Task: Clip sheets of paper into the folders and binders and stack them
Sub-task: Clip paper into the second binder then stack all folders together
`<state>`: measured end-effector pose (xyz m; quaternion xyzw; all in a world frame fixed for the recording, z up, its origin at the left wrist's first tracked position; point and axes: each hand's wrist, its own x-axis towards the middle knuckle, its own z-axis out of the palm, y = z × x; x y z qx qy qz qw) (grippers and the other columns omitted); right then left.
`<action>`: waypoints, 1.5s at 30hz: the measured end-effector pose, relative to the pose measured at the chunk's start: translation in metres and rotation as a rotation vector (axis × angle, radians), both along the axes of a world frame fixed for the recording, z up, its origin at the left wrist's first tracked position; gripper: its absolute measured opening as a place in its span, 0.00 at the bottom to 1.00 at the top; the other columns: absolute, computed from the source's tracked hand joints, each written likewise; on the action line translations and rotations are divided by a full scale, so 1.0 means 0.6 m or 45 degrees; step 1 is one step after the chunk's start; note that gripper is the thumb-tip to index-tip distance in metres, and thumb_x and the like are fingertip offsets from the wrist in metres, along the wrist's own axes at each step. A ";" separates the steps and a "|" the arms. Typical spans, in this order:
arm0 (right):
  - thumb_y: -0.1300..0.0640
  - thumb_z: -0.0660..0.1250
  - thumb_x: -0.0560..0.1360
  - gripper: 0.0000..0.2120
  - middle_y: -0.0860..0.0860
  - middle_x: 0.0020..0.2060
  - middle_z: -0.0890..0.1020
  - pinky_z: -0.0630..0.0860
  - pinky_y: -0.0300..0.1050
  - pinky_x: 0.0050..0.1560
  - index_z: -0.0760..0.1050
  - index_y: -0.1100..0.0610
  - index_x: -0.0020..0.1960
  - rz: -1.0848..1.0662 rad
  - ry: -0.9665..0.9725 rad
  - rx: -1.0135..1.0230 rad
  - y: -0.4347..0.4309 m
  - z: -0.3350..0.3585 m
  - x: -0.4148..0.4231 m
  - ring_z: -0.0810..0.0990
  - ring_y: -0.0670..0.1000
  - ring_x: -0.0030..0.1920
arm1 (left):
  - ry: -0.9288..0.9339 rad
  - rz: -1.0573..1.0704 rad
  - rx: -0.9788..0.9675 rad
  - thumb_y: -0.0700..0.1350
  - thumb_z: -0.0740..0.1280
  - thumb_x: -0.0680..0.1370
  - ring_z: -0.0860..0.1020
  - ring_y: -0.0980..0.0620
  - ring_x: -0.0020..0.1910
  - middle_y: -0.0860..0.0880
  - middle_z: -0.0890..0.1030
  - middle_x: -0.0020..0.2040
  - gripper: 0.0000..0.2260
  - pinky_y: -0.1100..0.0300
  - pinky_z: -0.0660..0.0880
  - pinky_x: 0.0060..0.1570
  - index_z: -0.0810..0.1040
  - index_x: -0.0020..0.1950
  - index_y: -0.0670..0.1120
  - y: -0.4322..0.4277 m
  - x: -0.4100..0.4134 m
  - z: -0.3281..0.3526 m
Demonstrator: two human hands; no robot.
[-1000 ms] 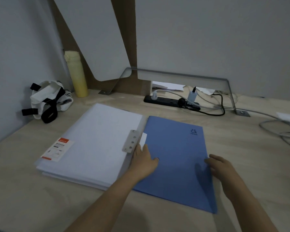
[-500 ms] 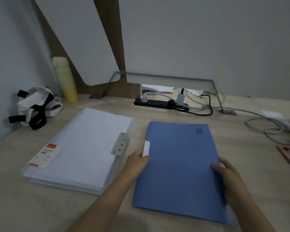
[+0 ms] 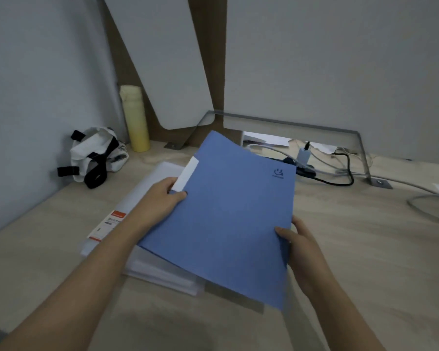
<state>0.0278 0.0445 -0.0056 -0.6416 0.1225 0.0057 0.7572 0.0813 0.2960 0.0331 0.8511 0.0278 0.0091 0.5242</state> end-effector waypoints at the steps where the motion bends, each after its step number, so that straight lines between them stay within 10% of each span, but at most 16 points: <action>1: 0.64 0.60 0.76 0.15 0.46 0.45 0.81 0.78 0.49 0.42 0.71 0.49 0.59 0.047 0.002 -0.017 0.025 -0.004 0.006 0.81 0.50 0.43 | -0.008 0.009 0.050 0.41 0.62 0.78 0.76 0.49 0.50 0.45 0.78 0.58 0.14 0.61 0.71 0.40 0.73 0.63 0.44 0.025 0.004 0.001; 5: 0.64 0.60 0.76 0.17 0.43 0.44 0.78 0.75 0.35 0.32 0.67 0.50 0.62 0.193 0.028 -0.100 0.112 -0.024 0.031 0.78 0.43 0.41 | 0.031 0.082 0.182 0.40 0.60 0.79 0.73 0.51 0.46 0.47 0.76 0.53 0.11 0.67 0.66 0.36 0.74 0.60 0.44 0.104 0.017 -0.008; 12: 0.58 0.60 0.78 0.23 0.59 0.59 0.78 0.73 0.42 0.42 0.60 0.59 0.71 0.164 0.030 -0.699 0.180 -0.052 0.063 0.78 0.56 0.49 | 0.062 0.171 0.295 0.41 0.61 0.76 0.77 0.44 0.53 0.43 0.79 0.55 0.11 0.60 0.71 0.43 0.78 0.56 0.40 0.175 0.047 -0.085; 16: 0.54 0.60 0.78 0.24 0.60 0.64 0.71 0.72 0.46 0.50 0.60 0.60 0.71 0.177 0.044 -0.925 0.182 -0.062 0.067 0.75 0.59 0.58 | 0.048 0.160 0.340 0.44 0.63 0.76 0.70 0.43 0.66 0.44 0.69 0.66 0.17 0.52 0.67 0.65 0.73 0.65 0.45 0.187 0.052 -0.114; 21: 0.50 0.62 0.77 0.28 0.57 0.66 0.62 0.68 0.43 0.51 0.57 0.56 0.72 0.278 0.108 -0.894 0.178 -0.051 0.047 0.72 0.58 0.59 | 0.123 -0.108 0.156 0.54 0.68 0.73 0.77 0.54 0.56 0.53 0.77 0.60 0.21 0.61 0.74 0.51 0.73 0.64 0.51 0.195 0.015 -0.093; 31: 0.36 0.70 0.64 0.61 0.44 0.75 0.35 0.58 0.44 0.72 0.26 0.53 0.73 0.750 0.003 -1.175 0.188 -0.065 -0.047 0.47 0.47 0.76 | 0.492 -0.472 0.599 0.72 0.70 0.49 0.60 0.60 0.64 0.62 0.52 0.67 0.64 0.62 0.62 0.64 0.32 0.72 0.60 0.229 -0.079 -0.068; 45: 0.31 0.66 0.63 0.60 0.48 0.76 0.41 0.67 0.45 0.67 0.26 0.52 0.73 0.735 -0.093 -1.494 0.187 -0.078 -0.043 0.58 0.51 0.73 | 0.328 -0.378 0.989 0.64 0.73 0.61 0.58 0.52 0.73 0.53 0.44 0.77 0.63 0.59 0.66 0.66 0.25 0.72 0.51 0.223 -0.079 -0.100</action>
